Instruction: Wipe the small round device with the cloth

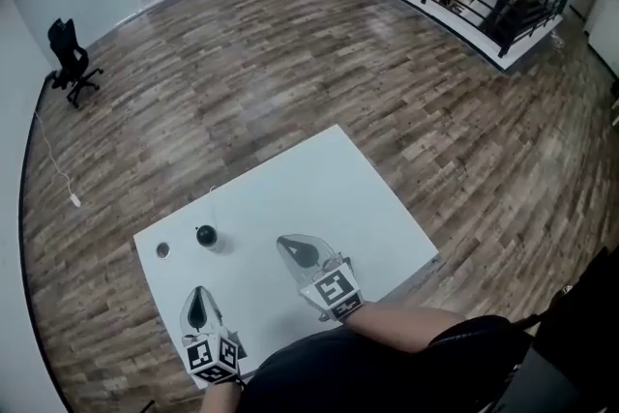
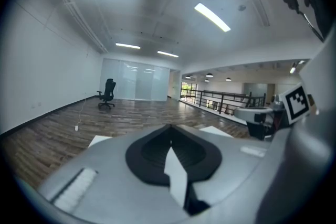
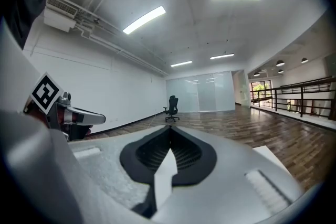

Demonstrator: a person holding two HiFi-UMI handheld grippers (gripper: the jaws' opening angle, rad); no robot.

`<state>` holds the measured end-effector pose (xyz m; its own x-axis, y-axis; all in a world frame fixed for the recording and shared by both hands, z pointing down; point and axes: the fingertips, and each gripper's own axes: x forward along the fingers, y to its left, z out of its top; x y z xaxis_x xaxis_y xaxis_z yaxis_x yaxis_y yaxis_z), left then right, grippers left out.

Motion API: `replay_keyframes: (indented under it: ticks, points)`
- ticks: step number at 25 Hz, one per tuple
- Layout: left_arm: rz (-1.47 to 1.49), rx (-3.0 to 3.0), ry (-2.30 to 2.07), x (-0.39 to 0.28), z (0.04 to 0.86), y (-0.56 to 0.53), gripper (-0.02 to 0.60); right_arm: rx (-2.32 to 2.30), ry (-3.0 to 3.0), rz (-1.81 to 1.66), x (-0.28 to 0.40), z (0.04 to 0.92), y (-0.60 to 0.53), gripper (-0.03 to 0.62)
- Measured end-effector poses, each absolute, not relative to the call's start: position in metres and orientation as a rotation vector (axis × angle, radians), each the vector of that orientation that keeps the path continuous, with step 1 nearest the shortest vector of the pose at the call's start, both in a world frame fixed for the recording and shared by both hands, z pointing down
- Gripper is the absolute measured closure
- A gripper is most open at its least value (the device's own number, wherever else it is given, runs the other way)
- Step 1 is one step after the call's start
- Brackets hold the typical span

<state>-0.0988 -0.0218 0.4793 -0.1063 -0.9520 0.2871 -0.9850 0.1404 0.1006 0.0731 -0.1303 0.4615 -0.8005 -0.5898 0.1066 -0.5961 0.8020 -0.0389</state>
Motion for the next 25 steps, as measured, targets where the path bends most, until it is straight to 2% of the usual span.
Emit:
replay_keyframes:
  ticks: [14,25]
  points:
    - [0.174,1.888,-2.126,-0.120,0.482,-0.020,0.574,0.900,-2.874,0.124,0.039,0.471,-0.127,0.592]
    - [0.188,1.959,-2.042,-0.109,0.487,-0.035,0.574,0.981,-2.819,0.175,0.056,0.483,-0.133,0.592]
